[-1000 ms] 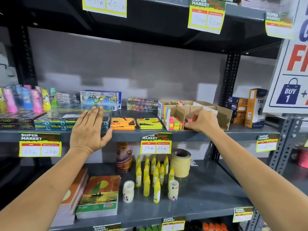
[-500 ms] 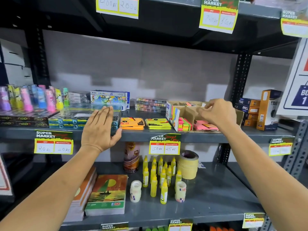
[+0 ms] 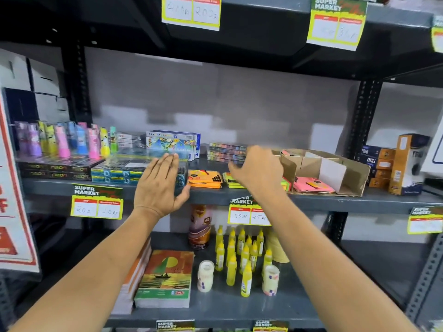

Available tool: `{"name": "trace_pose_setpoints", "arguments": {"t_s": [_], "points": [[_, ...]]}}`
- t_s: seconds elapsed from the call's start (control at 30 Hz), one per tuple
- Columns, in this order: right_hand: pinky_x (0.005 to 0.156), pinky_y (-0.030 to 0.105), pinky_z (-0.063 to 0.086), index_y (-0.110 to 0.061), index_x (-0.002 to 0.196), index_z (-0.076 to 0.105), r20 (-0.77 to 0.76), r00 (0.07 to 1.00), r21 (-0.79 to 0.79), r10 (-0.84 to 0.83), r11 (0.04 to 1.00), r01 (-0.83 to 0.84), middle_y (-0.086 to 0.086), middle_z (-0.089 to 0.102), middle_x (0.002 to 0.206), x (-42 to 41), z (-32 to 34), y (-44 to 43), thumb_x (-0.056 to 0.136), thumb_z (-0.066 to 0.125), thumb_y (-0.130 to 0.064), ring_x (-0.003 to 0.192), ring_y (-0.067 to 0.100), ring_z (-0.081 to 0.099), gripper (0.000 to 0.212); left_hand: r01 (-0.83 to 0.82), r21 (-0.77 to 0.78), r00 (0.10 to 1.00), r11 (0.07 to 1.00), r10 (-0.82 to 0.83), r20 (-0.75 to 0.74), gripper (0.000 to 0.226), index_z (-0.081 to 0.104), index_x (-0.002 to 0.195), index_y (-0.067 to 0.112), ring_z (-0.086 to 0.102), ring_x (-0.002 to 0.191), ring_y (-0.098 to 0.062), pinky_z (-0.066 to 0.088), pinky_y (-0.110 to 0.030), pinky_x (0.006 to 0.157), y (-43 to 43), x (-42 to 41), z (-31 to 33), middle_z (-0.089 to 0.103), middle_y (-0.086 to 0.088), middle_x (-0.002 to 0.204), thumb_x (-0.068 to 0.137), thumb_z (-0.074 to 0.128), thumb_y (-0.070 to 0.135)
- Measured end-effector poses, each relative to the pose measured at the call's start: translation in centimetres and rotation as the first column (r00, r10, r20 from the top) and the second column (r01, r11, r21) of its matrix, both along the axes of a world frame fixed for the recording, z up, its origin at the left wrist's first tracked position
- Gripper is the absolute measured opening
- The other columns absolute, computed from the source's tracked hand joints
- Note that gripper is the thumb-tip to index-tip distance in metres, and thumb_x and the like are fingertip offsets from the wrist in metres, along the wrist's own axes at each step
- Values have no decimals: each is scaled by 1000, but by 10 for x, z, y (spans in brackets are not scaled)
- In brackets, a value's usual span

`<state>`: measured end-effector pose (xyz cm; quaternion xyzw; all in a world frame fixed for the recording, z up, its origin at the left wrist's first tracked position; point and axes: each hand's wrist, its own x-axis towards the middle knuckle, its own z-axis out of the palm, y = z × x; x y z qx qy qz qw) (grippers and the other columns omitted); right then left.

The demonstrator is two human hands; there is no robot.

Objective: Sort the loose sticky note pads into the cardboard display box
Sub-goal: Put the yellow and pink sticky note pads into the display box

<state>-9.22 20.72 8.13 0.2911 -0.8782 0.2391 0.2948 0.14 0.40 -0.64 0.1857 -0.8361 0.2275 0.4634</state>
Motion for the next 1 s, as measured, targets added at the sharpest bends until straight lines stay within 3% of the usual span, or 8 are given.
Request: {"name": "trace_pose_setpoints", "arguments": {"t_s": [0.17,0.37,0.57,1.0], "points": [[72,35,51,-10,109,61,104,992,156,-78,986,61,8,66,109,-5,-26,-16,85,59,-55,103,31,64,51,-1,12,1000,1000,1,13,73,51,134,-8,56,121,-37,28,-42,112,0,0,0,57,-27,130,90,35,48],[79,37,49,-8,117,59,136,986,242,-96,968,61,12,63,116,-14,-32,-24,85,51,-62,109,35,59,64,-2,13,1000,1000,2,17,74,50,134,-8,56,121,-36,28,-41,112,0,0,0,57,-26,130,89,35,48],[83,39,48,-9,116,59,151,982,195,-113,977,82,14,63,116,-19,-37,-28,81,55,-65,110,38,57,67,4,7,1000,1000,-4,14,72,52,133,-8,57,120,-36,29,-41,111,-1,1,1,59,-25,128,89,35,48],[91,42,44,-11,102,66,151,988,-62,-12,998,21,14,67,103,-26,-49,-30,70,65,-65,102,34,59,63,20,-1,1000,1000,-20,11,73,50,135,-8,55,121,-37,31,-43,111,-3,0,-1,57,-26,130,91,33,49]]}}
